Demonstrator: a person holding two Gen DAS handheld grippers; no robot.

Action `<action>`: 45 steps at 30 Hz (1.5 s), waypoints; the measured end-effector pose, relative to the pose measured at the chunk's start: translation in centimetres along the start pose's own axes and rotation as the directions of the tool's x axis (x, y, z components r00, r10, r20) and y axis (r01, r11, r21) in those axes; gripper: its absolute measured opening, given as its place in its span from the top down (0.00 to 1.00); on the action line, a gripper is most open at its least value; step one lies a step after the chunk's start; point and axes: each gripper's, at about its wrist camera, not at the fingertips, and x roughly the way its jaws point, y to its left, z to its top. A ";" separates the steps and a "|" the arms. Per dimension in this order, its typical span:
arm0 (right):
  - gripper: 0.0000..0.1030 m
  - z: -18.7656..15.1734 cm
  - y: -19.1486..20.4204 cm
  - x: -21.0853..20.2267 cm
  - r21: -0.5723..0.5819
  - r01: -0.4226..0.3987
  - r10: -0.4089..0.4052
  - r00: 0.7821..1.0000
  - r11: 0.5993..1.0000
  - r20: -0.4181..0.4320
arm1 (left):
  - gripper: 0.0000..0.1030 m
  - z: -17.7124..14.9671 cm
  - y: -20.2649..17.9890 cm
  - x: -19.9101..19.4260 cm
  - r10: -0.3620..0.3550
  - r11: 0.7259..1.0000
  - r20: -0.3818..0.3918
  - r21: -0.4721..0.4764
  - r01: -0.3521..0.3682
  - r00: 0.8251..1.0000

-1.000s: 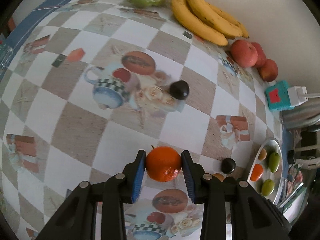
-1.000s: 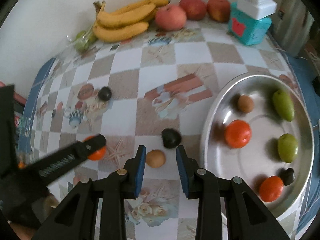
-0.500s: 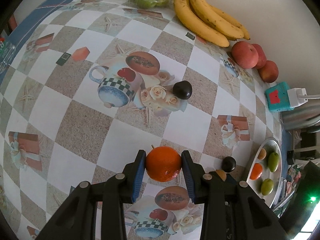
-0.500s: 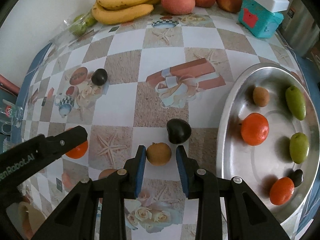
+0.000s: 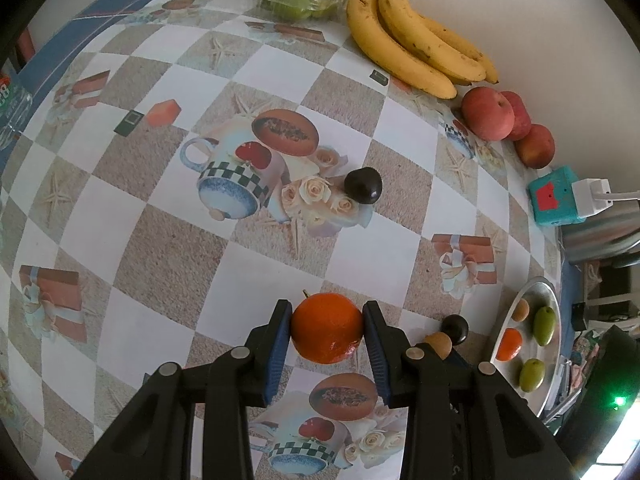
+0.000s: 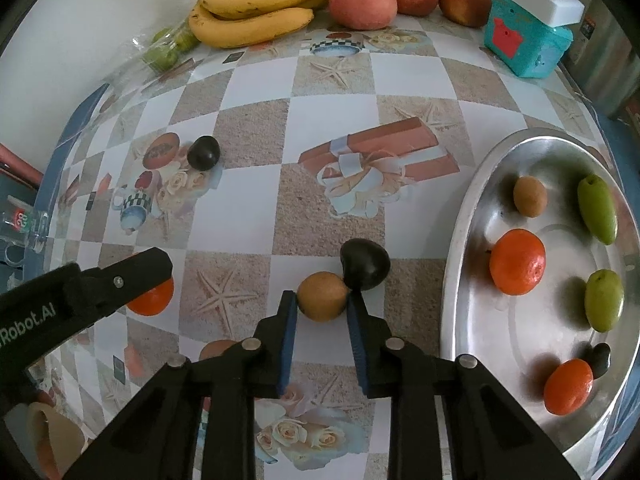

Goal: Organize fruits
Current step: 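Close the right gripper on the kiwi while the left gripper holds the tangerine, then carry the tangerine with the left gripper while the right gripper carries the kiwi over the plate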

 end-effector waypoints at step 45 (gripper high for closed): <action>0.74 -1.7 -15.2 -10.5 0.378 -0.016 -0.062 0.979 0.926 0.192 | 0.62 -8.1 -16.3 -0.9 -0.093 0.876 -0.064 0.470 0.112 0.994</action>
